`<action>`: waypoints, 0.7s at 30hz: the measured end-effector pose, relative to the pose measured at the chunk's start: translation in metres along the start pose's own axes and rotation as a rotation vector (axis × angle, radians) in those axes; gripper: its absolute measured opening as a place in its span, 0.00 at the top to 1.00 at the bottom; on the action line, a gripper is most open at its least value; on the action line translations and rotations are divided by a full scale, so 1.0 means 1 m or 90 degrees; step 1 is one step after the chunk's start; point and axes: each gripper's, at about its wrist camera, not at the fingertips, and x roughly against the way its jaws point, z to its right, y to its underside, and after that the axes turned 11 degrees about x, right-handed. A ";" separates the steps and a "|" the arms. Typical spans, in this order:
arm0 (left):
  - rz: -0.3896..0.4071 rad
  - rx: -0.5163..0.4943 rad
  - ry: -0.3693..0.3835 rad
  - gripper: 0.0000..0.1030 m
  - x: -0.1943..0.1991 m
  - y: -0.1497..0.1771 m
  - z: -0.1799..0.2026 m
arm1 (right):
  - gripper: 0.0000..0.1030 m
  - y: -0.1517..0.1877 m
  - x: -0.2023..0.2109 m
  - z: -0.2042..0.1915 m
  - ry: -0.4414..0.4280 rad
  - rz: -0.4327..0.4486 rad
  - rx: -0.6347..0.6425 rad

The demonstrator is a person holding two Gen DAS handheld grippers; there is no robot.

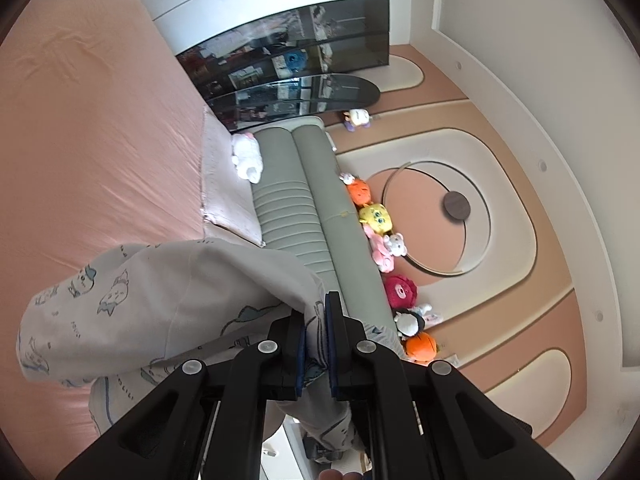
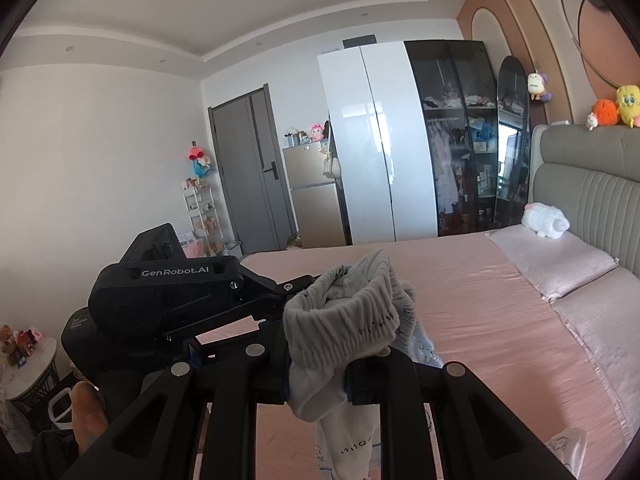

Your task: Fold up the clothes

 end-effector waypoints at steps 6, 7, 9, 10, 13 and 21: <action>0.012 0.056 -0.009 0.94 0.021 -0.006 -0.046 | 0.84 0.018 -0.026 -0.016 -0.011 -0.044 0.001; 0.014 0.062 -0.012 0.94 0.023 -0.006 -0.053 | 0.84 0.022 -0.030 -0.017 -0.013 -0.051 0.000; 0.015 0.076 -0.017 0.94 0.027 -0.006 -0.066 | 0.84 0.030 -0.037 -0.019 -0.019 -0.067 -0.005; 0.014 0.083 -0.019 0.94 0.029 -0.006 -0.072 | 0.84 0.035 -0.041 -0.020 -0.019 -0.074 -0.006; 0.017 0.103 -0.023 0.94 0.033 -0.006 -0.092 | 0.84 0.048 -0.051 -0.025 -0.023 -0.097 0.000; 0.017 0.141 -0.052 0.94 0.045 -0.007 -0.134 | 0.84 0.076 -0.072 -0.030 -0.018 -0.152 0.018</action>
